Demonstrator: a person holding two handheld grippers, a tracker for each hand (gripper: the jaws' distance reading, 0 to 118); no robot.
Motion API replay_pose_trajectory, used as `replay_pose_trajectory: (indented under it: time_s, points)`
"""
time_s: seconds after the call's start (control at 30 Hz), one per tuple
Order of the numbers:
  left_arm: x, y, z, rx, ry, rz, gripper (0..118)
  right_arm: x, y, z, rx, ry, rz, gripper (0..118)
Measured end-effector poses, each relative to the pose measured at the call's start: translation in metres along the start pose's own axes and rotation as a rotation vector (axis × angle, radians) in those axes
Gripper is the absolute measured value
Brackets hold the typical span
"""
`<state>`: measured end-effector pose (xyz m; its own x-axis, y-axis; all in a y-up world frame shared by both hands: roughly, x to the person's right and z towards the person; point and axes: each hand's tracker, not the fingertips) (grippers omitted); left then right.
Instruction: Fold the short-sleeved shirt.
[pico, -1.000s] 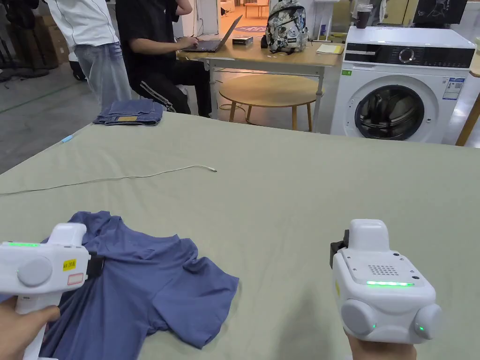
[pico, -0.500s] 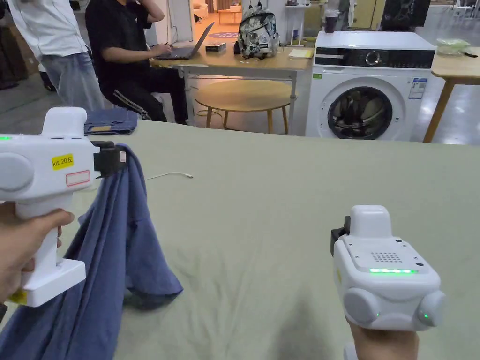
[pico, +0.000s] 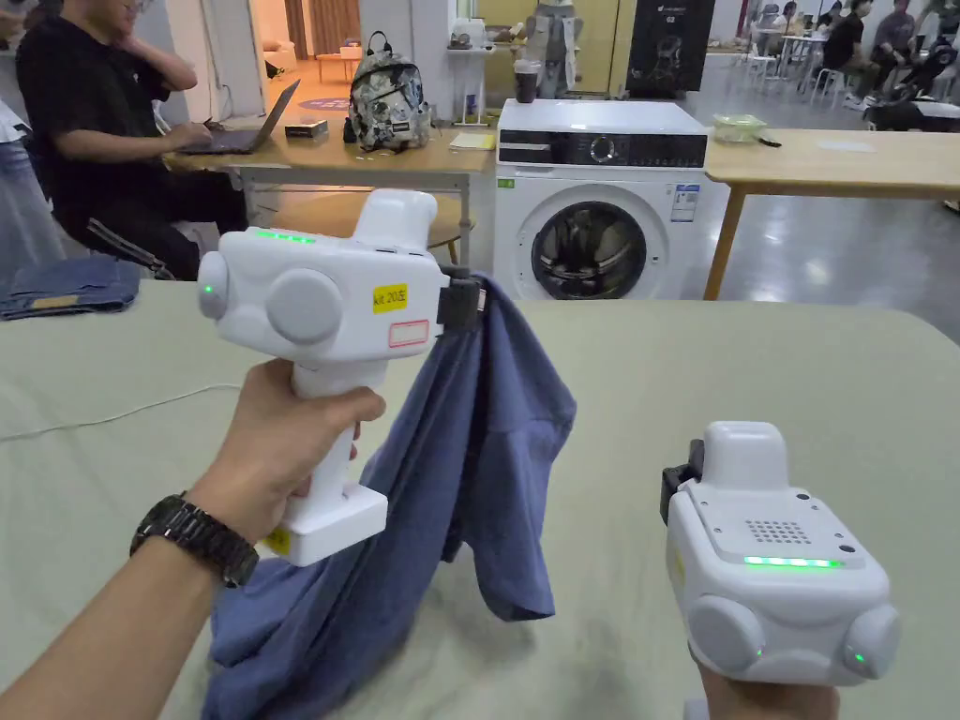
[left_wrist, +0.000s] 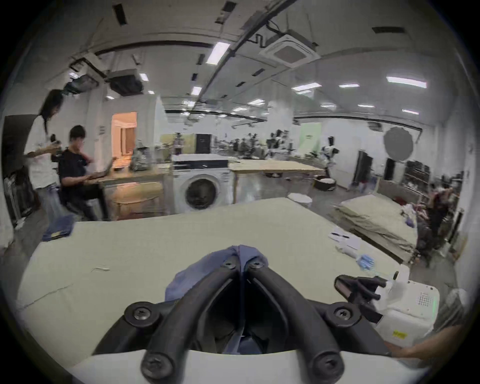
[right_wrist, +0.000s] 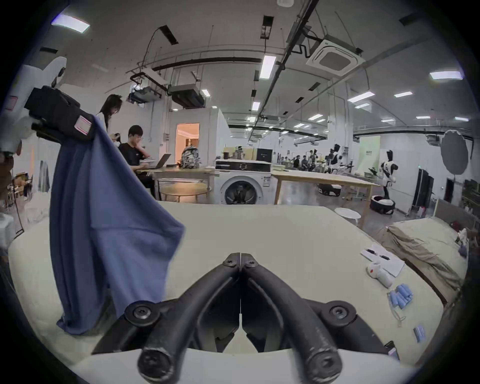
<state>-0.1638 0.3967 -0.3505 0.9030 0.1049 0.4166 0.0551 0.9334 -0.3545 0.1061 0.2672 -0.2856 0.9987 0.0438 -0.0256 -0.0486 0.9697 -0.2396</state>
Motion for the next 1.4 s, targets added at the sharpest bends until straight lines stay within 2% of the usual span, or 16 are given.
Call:
replay_pose_trajectory:
  time_s: [0.23,0.5,0.53,0.57,0.67,0.7,0.8,1.0,1.03,1.07,1.1,1.13,1.17,1.4]
  points:
    - [0.083,-0.054,-0.074,-0.150,-0.192,0.025,0,0.054,-0.014,0.008,-0.020,-0.101,-0.023,0]
    - [0.114,-0.118,-0.103,-0.262,-0.195,0.027,0,0.077,-0.028,0.015,-0.060,-0.141,-0.030,0]
    - [0.115,-0.122,-0.101,-0.267,-0.181,0.024,3,0.078,-0.029,0.015,-0.064,-0.142,-0.030,0]
    - [0.112,-0.124,-0.099,-0.266,-0.164,0.024,11,0.078,-0.030,0.015,-0.067,-0.141,-0.030,0]
    - [0.101,-0.124,-0.085,-0.235,-0.121,0.054,59,0.077,-0.030,0.014,-0.071,-0.134,-0.029,0]
    - [0.094,-0.123,-0.077,-0.214,-0.114,0.066,56,0.076,-0.030,0.013,-0.070,-0.131,-0.029,0]
    - [0.077,-0.120,-0.056,-0.164,-0.065,0.094,65,0.069,-0.027,0.013,-0.067,-0.114,-0.034,0]
    - [0.037,-0.127,-0.003,-0.078,0.106,0.172,63,0.048,-0.021,0.012,-0.051,-0.063,-0.038,0]
    - [0.030,-0.130,0.005,-0.063,0.145,0.181,54,0.044,-0.020,0.012,-0.047,-0.058,-0.038,0]
    - [0.024,-0.135,0.014,-0.050,0.174,0.189,36,0.040,-0.019,0.012,-0.044,-0.055,-0.036,0]
    - [0.019,-0.138,0.021,-0.043,0.195,0.192,12,0.037,-0.019,0.011,-0.042,-0.050,-0.034,0]
    - [0.013,-0.143,0.027,-0.037,0.232,0.194,3,0.034,-0.018,0.011,-0.039,-0.042,-0.034,0]
    - [0.007,-0.148,0.034,-0.038,0.269,0.190,0,0.031,-0.017,0.012,-0.037,-0.034,-0.036,0]
    - [-0.041,-0.172,0.055,-0.114,0.390,0.244,0,0.018,-0.013,0.006,-0.039,-0.007,-0.036,0]
